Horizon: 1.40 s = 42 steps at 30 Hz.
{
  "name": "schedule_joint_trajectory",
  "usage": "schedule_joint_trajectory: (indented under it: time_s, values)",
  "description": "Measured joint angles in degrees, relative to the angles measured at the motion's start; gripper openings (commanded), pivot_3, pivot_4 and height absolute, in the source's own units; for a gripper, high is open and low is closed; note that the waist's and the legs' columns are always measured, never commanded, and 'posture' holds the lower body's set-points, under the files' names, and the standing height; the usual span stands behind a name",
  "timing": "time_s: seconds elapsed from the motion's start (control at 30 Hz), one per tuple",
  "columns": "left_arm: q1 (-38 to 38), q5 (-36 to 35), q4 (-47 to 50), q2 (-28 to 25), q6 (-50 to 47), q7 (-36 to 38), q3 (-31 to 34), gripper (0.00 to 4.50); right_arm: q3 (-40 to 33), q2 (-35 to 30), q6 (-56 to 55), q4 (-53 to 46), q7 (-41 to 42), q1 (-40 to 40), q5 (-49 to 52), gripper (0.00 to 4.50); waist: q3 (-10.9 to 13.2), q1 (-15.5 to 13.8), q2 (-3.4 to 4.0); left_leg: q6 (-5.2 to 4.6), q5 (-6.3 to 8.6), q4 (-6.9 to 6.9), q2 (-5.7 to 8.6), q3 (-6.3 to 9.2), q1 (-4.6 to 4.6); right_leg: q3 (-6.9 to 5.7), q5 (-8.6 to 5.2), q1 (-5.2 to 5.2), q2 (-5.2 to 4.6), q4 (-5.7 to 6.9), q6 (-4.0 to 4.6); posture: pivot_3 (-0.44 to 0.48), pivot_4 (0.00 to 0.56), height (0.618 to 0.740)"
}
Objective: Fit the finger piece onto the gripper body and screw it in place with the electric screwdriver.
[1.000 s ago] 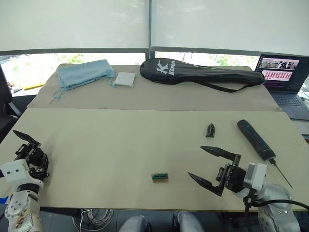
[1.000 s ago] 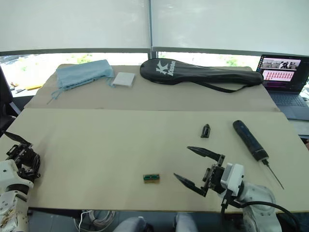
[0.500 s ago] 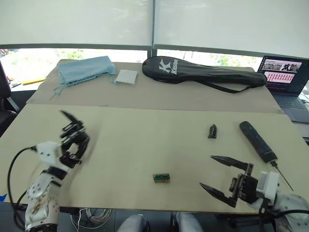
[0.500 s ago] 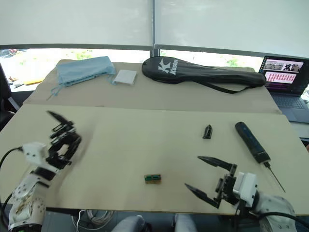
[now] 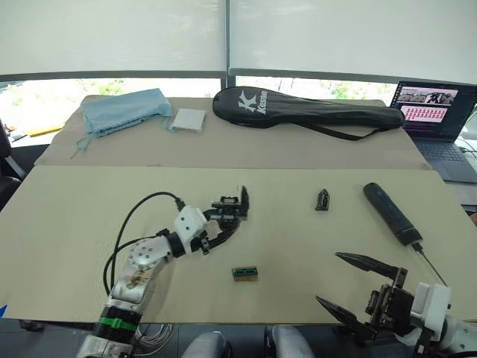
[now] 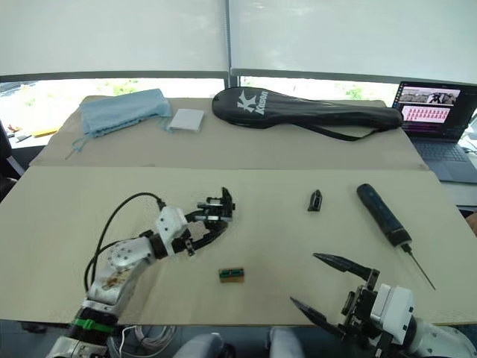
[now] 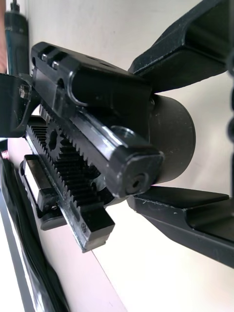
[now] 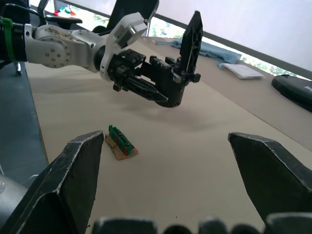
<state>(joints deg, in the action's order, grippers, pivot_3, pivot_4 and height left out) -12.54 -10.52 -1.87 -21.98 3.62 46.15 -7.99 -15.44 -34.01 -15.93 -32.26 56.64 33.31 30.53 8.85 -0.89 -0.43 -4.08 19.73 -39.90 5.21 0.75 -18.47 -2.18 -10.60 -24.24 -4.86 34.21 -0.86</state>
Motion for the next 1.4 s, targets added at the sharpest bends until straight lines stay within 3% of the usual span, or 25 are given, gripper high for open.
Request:
schedule_joint_trajectory:
  time_s: [0.2, 0.9, 1.03, 1.07, 1.4]
  values:
    - [-0.67, 2.73, -4.42, 2.64, 0.17, -0.57, -2.87, 2.28, 0.02, 0.04, 1.55, -2.0, -2.16, 0.89, -0.02, 4.5, 0.0, -0.04, 0.01, -0.02, 0.0, -0.01, 0.01, 0.01, -0.03, 0.0, 0.0, -0.03, -0.02, -0.02, 0.0, 0.0, 0.15, 0.74]
    - [2.04, 2.1, -5.14, 4.19, 1.65, -0.86, -2.94, 2.28, 1.26, -0.25, 3.51, -1.93, -3.0, -2.46, -0.38, 4.5, -0.25, -0.58, 0.41, -0.06, 0.01, 0.0, 0.01, 0.03, -0.01, 0.01, 0.0, 0.01, -0.07, -0.03, 0.0, 0.0, 0.15, 0.74]
    - [2.14, 0.75, -5.62, 3.38, 1.8, 1.11, -2.58, 4.24, 0.92, -0.47, 3.68, -1.93, -2.41, -1.49, -0.02, 4.5, -0.27, -0.3, 0.45, -0.06, 0.01, 0.01, 0.0, 0.03, 0.0, 0.02, -0.01, 0.01, -0.06, -0.02, 0.0, 0.0, 0.15, 0.74]
    - [2.24, 0.3, -5.67, 3.12, 1.76, 1.77, -2.39, 4.45, 0.84, -0.48, 3.68, -1.93, -2.21, -1.5, -0.01, 4.5, -0.28, -0.16, 0.45, -0.06, 0.01, 0.0, 0.0, 0.02, 0.01, 0.02, -0.01, 0.01, -0.06, -0.01, 0.0, 0.0, 0.15, 0.74]
    - [2.88, -4.17, -6.52, -4.22, 1.34, 10.32, -0.07, 4.45, -0.13, -0.4, 3.67, -1.3, -1.63, -0.98, -0.01, 4.5, -0.29, 0.19, 0.46, -0.06, 0.01, 0.0, -0.03, 0.02, 0.05, 0.02, -0.04, 0.0, -0.02, 0.08, 0.05, 0.0, 0.15, 0.74]
